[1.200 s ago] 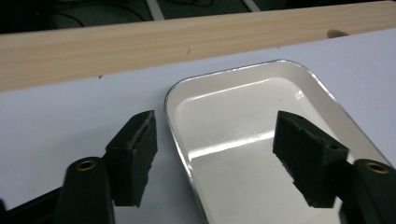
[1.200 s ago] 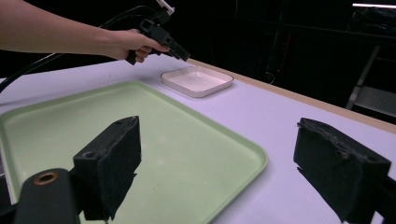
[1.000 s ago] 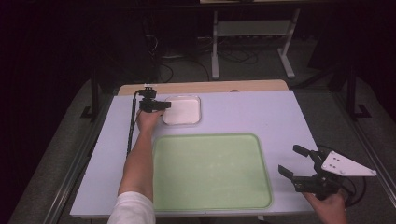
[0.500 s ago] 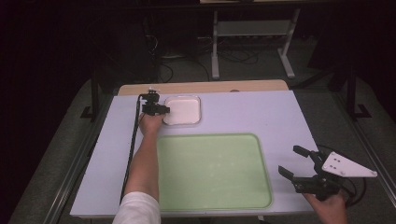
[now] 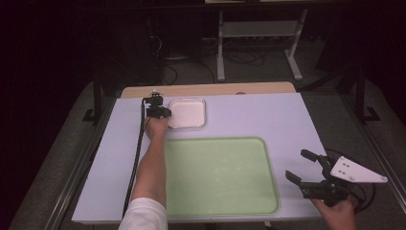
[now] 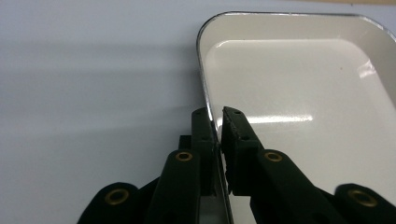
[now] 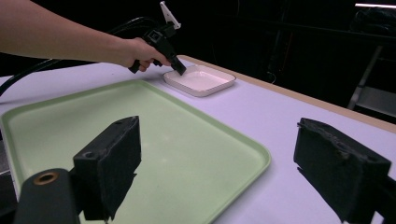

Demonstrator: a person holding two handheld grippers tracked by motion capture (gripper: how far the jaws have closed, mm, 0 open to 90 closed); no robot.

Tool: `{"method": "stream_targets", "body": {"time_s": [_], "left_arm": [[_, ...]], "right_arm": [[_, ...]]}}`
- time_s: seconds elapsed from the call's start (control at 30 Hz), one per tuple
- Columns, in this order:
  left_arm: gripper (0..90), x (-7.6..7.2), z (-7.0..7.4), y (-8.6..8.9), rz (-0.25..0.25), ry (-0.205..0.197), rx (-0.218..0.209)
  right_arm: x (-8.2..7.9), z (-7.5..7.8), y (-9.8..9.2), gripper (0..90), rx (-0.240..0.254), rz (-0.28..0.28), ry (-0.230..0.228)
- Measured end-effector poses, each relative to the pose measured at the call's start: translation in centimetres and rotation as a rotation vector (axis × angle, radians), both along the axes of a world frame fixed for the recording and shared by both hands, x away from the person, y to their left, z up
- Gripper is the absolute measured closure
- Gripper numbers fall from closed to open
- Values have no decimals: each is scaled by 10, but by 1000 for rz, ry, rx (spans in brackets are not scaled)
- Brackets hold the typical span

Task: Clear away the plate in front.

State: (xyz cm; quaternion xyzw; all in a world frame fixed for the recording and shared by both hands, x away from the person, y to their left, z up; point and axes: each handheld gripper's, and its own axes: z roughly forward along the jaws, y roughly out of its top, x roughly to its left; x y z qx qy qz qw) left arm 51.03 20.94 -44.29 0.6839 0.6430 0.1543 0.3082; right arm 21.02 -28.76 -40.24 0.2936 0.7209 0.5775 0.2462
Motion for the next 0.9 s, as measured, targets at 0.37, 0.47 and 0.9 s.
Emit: {"method": "stream_targets", "body": {"time_s": [0.37,0.47,0.9], "left_arm": [[888,-2,3,11,93,-22,-194],[889,-4,5,14,109,-42,-245],[889,-15,30,16,91,-104,-334]], "right_arm": [[0,-1,1,140,1,0,3],[0,-1,2,140,0,3,4],[0,-2,3,140,0,1,6]]}}
